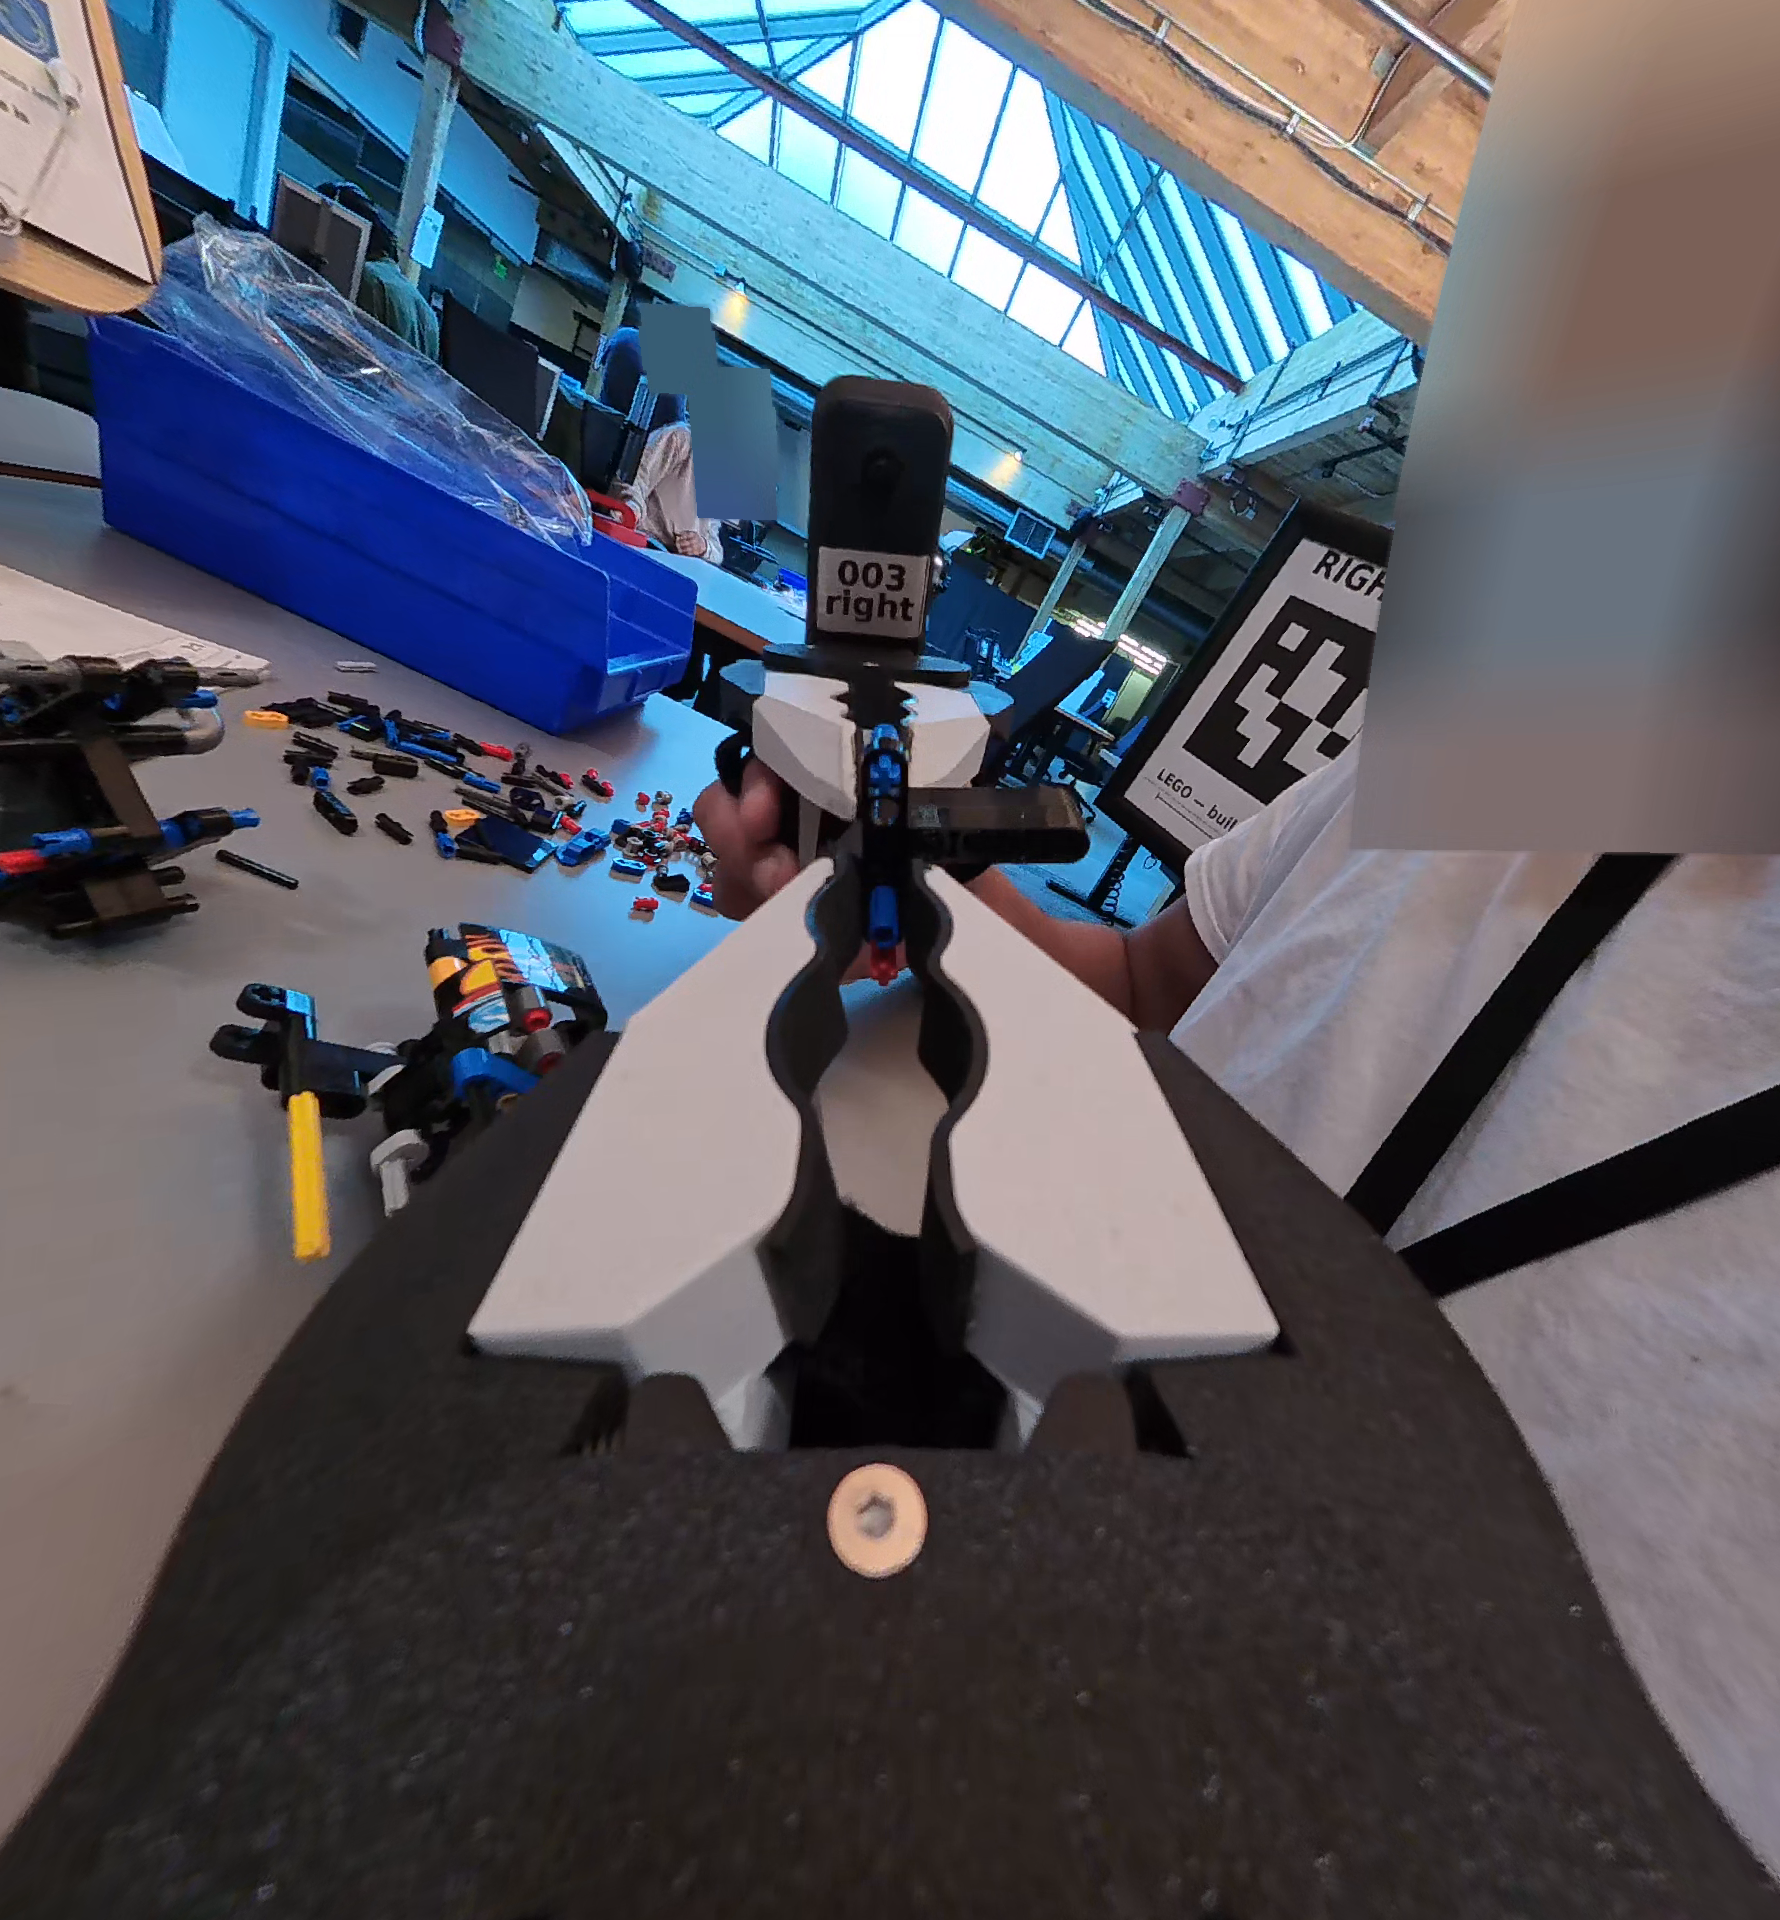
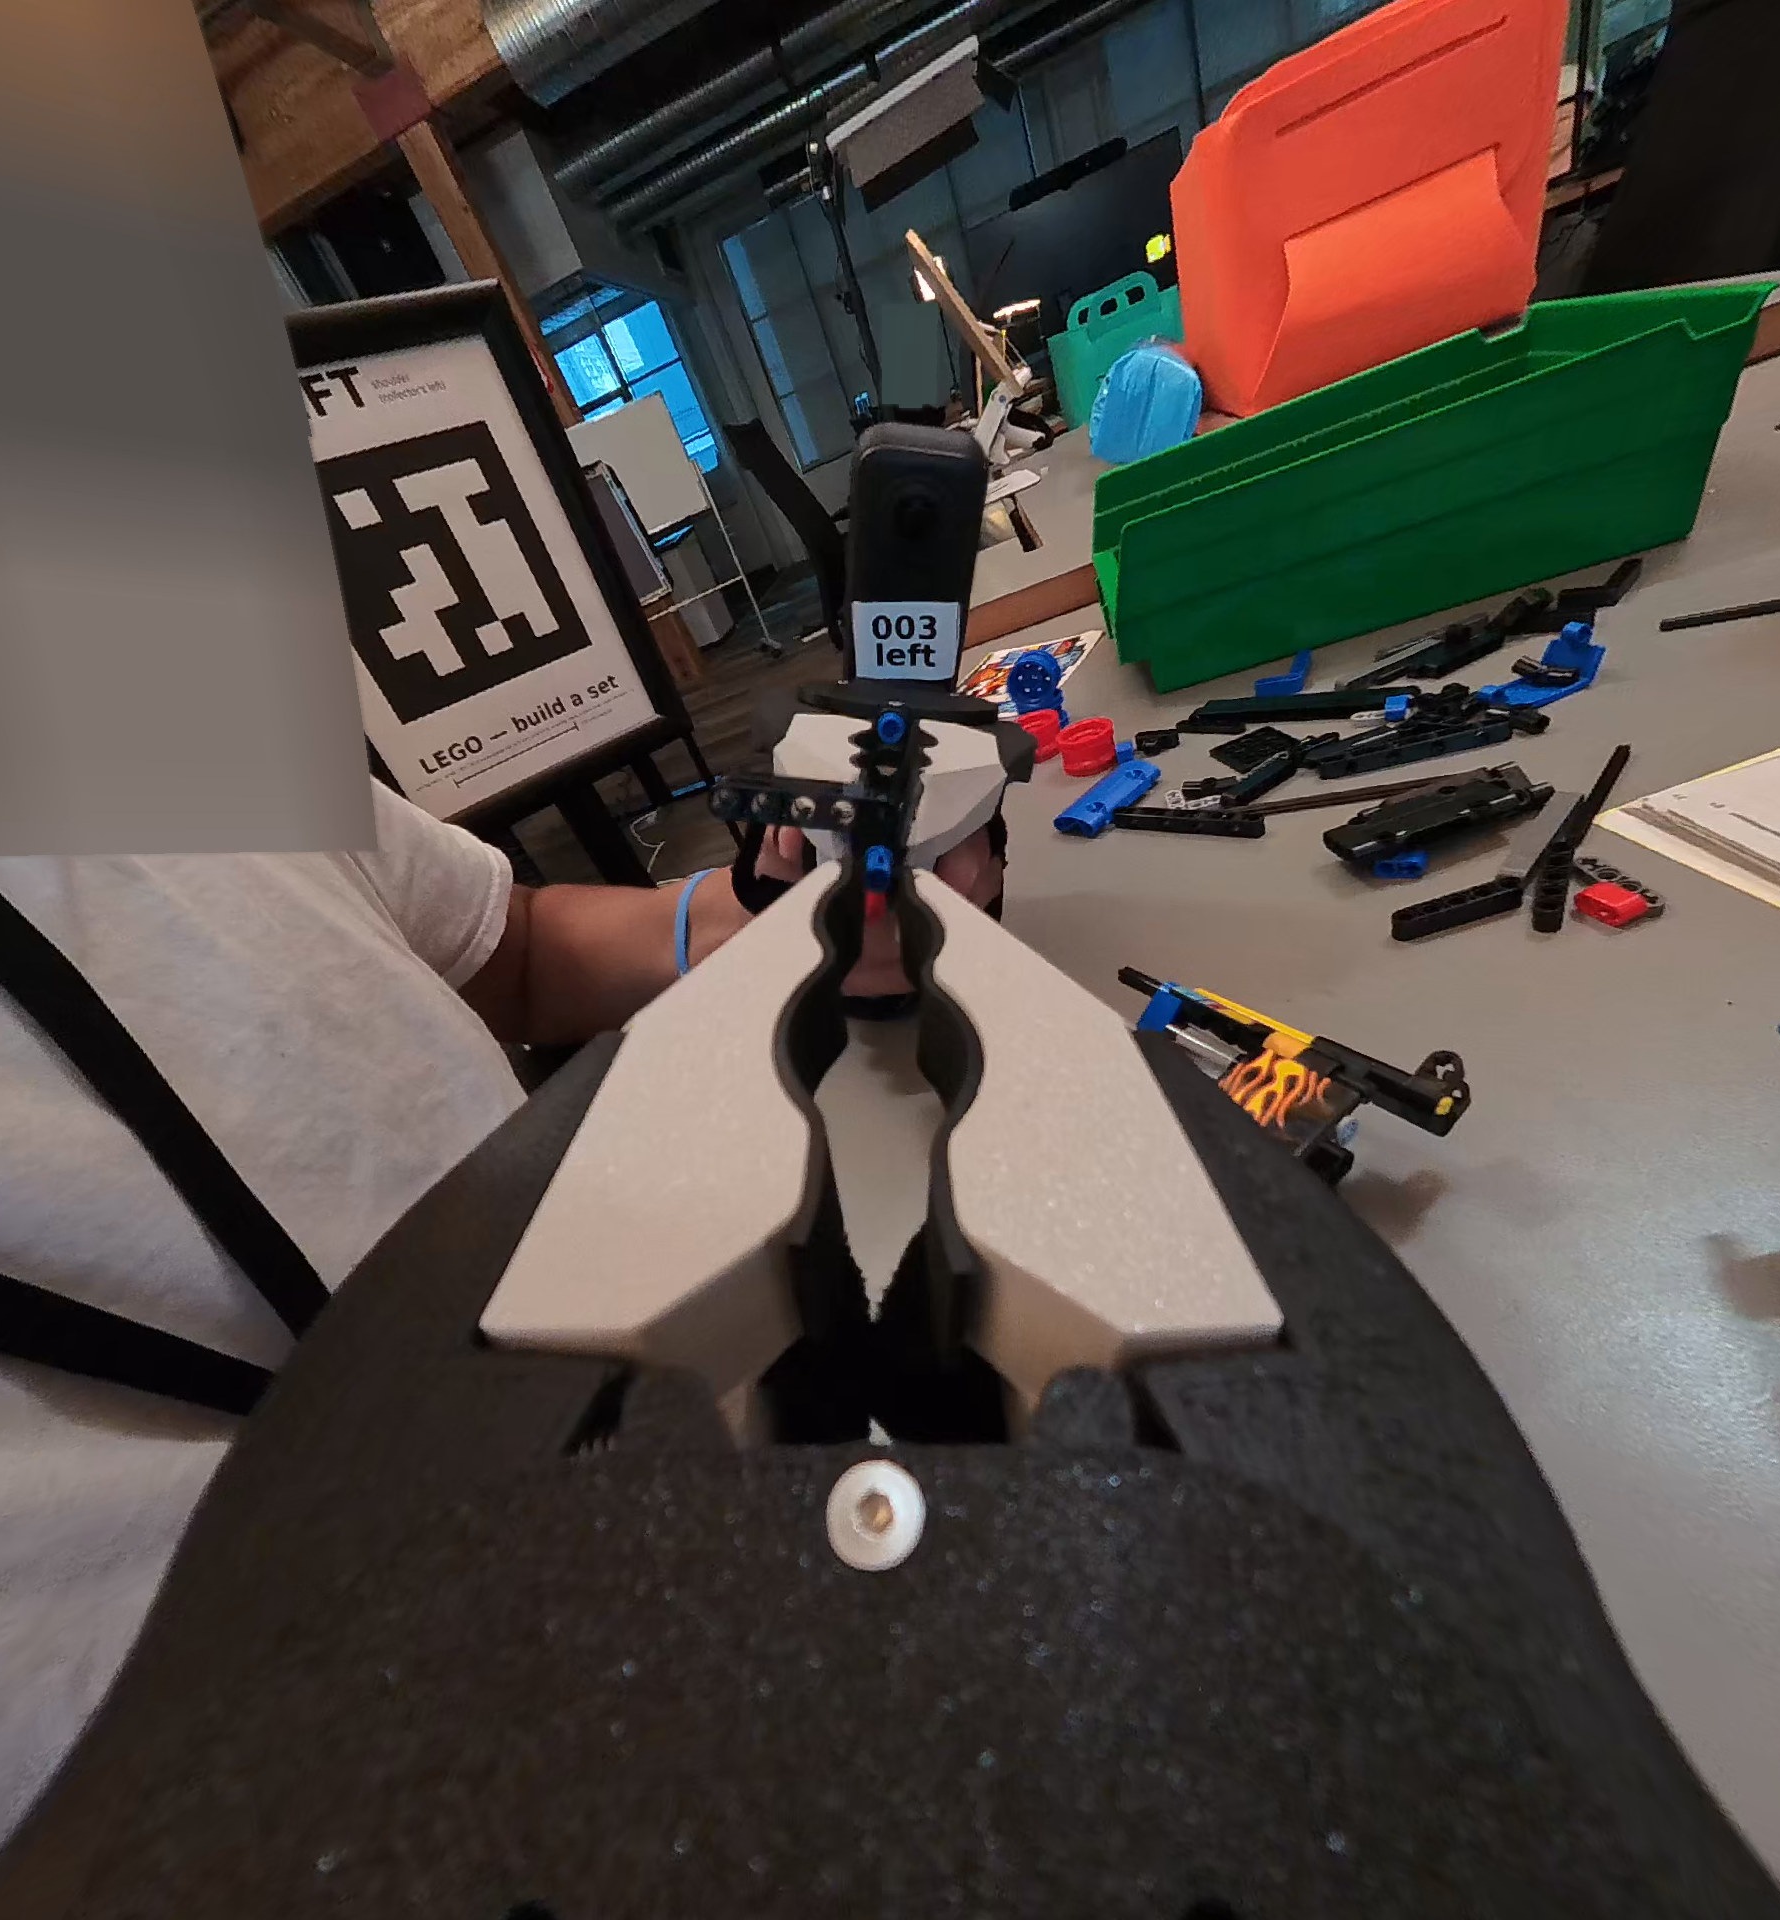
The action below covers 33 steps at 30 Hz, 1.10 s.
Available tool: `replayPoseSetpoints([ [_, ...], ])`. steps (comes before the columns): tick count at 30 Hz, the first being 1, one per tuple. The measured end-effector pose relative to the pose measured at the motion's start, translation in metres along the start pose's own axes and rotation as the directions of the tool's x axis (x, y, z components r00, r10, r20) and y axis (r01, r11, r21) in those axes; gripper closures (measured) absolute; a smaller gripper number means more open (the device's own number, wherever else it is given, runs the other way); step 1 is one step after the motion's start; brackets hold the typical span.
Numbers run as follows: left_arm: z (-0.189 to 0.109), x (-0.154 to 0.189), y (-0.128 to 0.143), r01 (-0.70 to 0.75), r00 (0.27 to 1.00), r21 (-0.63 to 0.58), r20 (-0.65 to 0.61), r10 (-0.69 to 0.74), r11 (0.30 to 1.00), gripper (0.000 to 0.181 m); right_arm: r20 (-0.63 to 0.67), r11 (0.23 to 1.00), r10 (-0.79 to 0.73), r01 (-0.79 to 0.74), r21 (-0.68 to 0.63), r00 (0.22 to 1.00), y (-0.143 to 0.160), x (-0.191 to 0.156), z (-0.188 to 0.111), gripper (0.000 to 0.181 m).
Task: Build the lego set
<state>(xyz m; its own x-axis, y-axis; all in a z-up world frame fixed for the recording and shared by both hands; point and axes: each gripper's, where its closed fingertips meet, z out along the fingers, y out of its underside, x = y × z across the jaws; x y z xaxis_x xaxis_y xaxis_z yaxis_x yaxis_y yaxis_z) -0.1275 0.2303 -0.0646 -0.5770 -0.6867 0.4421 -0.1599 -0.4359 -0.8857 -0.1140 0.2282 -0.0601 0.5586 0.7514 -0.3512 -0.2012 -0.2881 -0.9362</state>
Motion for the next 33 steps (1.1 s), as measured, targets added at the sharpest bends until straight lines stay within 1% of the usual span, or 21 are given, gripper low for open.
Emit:
replayPoseSetpoints([
  [7, 0.002, 0.000, 0.002, -0.012, 1.000, -0.017, 0.008, 0.012, 1.000, 0.176, 0.003, 1.000, -0.012, 0.012, -0.012, 1.000, 0.003, -0.001, 0.000, 0.178],
  [11, 0.003, 0.000, 0.004, -0.033, 0.999, -0.035, 0.013, 0.033, 0.999, 0.176, 0.000, 0.999, -0.028, 0.028, -0.045, 1.000, 0.007, -0.002, 0.001, 0.179],
  [17, 0.004, -0.003, 0.003, -0.050, 0.998, -0.033, 0.034, 0.052, 0.998, 0.175, -0.010, 0.999, -0.023, 0.023, -0.026, 1.000, 0.005, 0.001, 0.001, 0.179],
  [19, 0.005, -0.005, 0.002, -0.052, 0.998, -0.034, 0.036, 0.054, 0.998, 0.175, -0.040, 0.996, -0.083, 0.082, -0.030, 0.996, 0.003, 0.002, -0.001, 0.179],
  [20, 0.003, -0.009, 0.002, -0.057, 0.996, -0.047, 0.059, 0.060, 0.997, 0.174, -0.062, 0.992, -0.122, 0.120, -0.038, 0.991, 0.002, 0.004, -0.002, 0.179],
  [22, -0.005, -0.020, -0.002, -0.076, 0.989, -0.051, 0.122, 0.082, 0.996, 0.155, -0.163, 0.971, -0.238, 0.230, -0.069, 0.957, -0.002, 0.014, -0.009, 0.178],
  [24, -0.013, -0.026, -0.004, -0.116, 0.976, -0.061, 0.180, 0.125, 0.991, 0.154, -0.262, 0.922, -0.388, 0.366, -0.130, 0.884, -0.005, 0.026, -0.021, 0.178],
  [26, -0.015, -0.035, 0.000, -0.145, 0.949, -0.116, 0.264, 0.172, 0.982, 0.154, -0.328, 0.833, -0.552, 0.520, -0.186, 0.767, -0.009, 0.029, -0.030, 0.179],
  [27, -0.012, -0.037, 0.003, -0.141, 0.939, -0.151, 0.293, 0.181, 0.978, 0.154, -0.350, 0.769, -0.639, 0.582, -0.265, 0.685, -0.006, 0.033, -0.032, 0.179],
  [28, -0.006, -0.038, 0.008, -0.131, 0.931, -0.179, 0.316, 0.183, 0.975, 0.150, -0.366, 0.690, -0.724, 0.632, -0.352, 0.586, -0.002, 0.038, -0.034, 0.178],
  [29, -0.001, -0.040, 0.012, -0.117, 0.920, -0.210, 0.345, 0.185, 0.971, 0.147, -0.362, 0.620, -0.784, 0.669, -0.410, 0.504, 0.000, 0.040, -0.034, 0.178],
  [31, 0.009, -0.046, 0.024, -0.071, 0.898, -0.264, 0.403, 0.177, 0.962, 0.142, -0.347, 0.517, -0.854, 0.705, -0.486, 0.387, 0.005, 0.040, -0.029, 0.178],
  [33, 0.012, -0.055, 0.028, -0.045, 0.867, -0.273, 0.467, 0.173, 0.961, 0.144, -0.319, 0.432, -0.899, 0.730, -0.529, 0.300, 0.010, 0.038, -0.024, 0.178],
])
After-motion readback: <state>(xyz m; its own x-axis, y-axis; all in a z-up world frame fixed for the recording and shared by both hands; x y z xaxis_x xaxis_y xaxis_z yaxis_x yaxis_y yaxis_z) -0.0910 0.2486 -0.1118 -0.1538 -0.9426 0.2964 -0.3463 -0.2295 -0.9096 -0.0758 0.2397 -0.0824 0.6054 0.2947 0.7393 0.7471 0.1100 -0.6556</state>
